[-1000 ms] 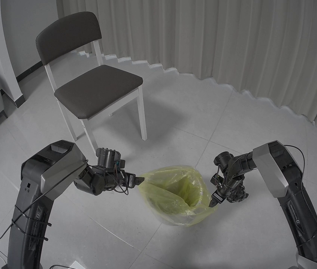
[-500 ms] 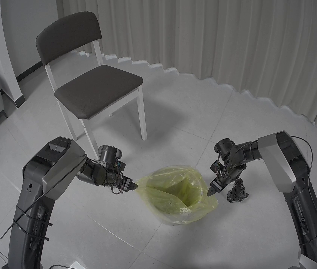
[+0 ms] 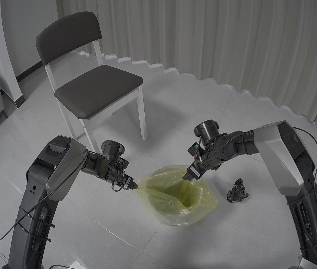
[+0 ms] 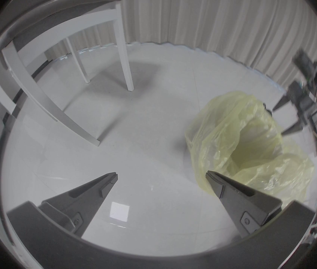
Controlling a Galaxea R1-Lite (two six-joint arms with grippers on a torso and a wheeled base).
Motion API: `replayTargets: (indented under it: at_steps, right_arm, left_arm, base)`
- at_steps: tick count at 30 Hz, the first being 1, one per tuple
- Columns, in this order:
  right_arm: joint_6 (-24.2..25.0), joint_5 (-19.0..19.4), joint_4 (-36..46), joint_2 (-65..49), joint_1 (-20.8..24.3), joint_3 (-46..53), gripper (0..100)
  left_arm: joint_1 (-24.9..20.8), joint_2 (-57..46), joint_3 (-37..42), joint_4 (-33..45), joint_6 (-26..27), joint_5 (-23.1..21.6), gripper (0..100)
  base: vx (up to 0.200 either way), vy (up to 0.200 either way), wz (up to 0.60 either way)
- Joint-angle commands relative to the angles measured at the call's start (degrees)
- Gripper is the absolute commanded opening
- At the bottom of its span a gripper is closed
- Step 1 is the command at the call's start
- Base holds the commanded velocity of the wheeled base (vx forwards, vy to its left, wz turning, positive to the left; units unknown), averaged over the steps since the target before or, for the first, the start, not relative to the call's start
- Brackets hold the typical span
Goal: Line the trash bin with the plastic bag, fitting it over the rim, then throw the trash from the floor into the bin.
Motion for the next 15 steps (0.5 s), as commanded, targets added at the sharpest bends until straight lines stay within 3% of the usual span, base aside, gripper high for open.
replayTargets:
  at_steps: [1, 6, 15]
  right_arm:
    - [-0.1, -0.1, -1.6, 3.3, 4.1, -0.4, 100]
    - [-0.6, -0.2, -0.9, 8.2, 5.3, -2.5, 100]
    - [-2.6, -0.5, 3.4, 9.3, 7.9, -2.5, 100]
  left_arm:
    - [0.1, -1.3, 4.6, -3.7, -0.2, -0.1, 100]
    - [0.1, -2.4, 8.9, -10.6, -1.9, 0.1, 100]
    - [-0.2, -3.1, 9.0, -10.9, -3.1, 0.0, 100]
  base:
    - [0.000, 0.000, 0.00]
    - [0.000, 0.000, 0.00]
    - [0.000, 0.000, 0.00]
